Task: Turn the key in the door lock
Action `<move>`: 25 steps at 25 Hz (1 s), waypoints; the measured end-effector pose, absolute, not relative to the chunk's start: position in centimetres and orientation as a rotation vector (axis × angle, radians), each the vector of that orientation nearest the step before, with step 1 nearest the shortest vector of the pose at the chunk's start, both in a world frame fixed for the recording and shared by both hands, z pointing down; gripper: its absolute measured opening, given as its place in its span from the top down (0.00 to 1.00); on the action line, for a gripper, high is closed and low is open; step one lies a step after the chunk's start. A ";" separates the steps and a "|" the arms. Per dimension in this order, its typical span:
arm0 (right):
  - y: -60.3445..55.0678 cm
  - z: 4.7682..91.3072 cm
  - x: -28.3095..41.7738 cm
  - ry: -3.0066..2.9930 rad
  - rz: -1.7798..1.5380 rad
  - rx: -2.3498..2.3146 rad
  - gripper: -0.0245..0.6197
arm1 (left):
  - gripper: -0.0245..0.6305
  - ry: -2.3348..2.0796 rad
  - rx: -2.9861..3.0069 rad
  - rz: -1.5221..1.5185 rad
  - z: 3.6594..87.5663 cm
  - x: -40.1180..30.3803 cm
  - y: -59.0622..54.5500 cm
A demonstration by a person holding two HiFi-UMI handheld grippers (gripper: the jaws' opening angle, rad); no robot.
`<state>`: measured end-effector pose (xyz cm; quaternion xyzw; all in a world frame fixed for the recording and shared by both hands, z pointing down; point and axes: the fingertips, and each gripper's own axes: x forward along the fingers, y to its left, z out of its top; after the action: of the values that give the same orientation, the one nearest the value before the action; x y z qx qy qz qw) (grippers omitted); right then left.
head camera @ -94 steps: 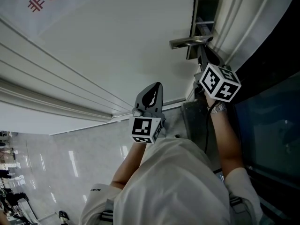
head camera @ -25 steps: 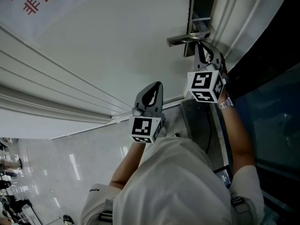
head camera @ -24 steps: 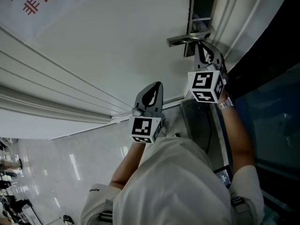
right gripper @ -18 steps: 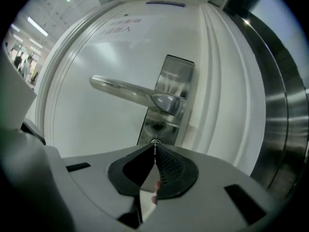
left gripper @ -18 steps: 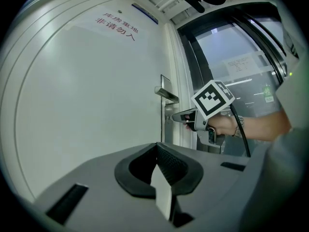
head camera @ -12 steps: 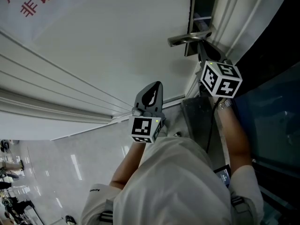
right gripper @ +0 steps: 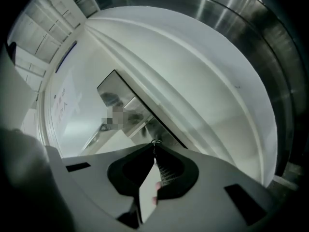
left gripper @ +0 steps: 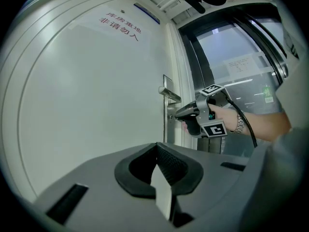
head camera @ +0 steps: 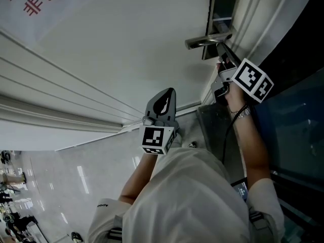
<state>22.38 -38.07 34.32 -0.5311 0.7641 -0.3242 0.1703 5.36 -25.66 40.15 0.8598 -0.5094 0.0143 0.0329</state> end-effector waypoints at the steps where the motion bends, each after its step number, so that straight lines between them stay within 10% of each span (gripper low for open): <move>1: -38.1 34.4 22.5 2.131 -0.970 -1.474 0.95 | 0.95 -1.568 2.644 0.045 40.2 5.3 -25.6; 19: -38.0 34.8 22.4 1.931 -1.209 -1.191 0.93 | 0.95 -1.580 2.630 0.029 40.2 4.6 -24.6; 25: -36.8 36.1 20.5 2.132 -1.169 -1.189 0.77 | 0.95 -1.593 2.618 0.029 40.5 4.5 -24.0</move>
<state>20.51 -36.81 36.07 -0.4291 0.7691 -0.4216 0.2158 4.52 -23.98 40.53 0.8535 -0.5195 0.0094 0.0385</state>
